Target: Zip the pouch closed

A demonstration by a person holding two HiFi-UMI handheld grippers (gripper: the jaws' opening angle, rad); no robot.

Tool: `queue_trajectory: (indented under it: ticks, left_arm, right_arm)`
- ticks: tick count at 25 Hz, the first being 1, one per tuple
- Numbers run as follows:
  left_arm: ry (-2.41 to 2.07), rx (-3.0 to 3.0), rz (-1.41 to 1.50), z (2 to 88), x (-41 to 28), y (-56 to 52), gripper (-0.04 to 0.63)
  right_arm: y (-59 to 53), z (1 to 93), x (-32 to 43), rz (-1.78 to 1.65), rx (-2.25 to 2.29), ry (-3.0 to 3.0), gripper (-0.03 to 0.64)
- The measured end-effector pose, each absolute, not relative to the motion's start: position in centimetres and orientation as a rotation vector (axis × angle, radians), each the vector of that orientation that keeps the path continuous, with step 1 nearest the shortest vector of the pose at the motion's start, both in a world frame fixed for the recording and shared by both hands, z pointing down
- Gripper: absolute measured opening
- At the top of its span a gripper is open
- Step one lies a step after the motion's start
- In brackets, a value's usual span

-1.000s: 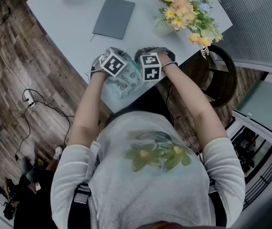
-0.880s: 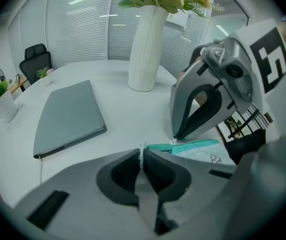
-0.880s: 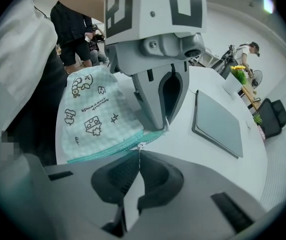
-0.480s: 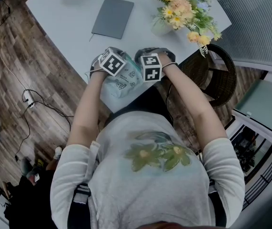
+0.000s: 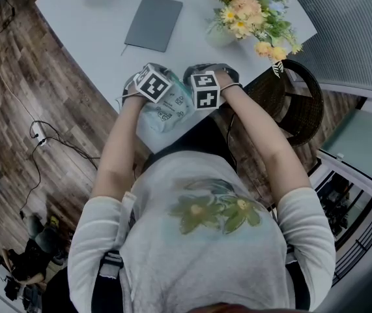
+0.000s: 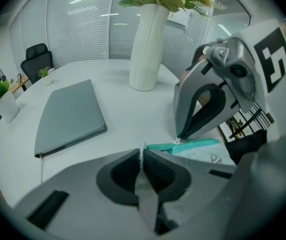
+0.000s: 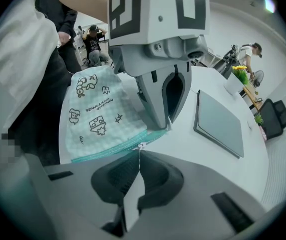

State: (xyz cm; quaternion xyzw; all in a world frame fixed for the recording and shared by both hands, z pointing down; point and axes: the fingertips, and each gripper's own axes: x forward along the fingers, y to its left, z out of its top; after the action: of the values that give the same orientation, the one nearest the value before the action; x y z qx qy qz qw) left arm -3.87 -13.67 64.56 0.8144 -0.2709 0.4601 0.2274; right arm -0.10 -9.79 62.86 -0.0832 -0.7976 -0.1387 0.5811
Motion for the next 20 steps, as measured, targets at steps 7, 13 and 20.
queue_trajectory:
  ticks: [7, 13, 20]
  left_arm:
    - [-0.747, 2.239, 1.276, 64.59, -3.82, -13.69, 0.026]
    - [-0.750, 2.234, 1.278, 64.72, -3.80, -13.71, 0.026]
    - [-0.757, 2.235, 1.275, 64.58, -3.83, -13.69, 0.026]
  right_arm:
    - [-9.51, 62.84, 0.08, -0.315, -0.223, -1.850, 0.018]
    - [-9.26, 63.02, 0.28, -0.322, -0.235, -1.842, 0.018]
    - [-9.00, 62.99, 0.39, -0.343, -0.243, -1.833, 0.018]
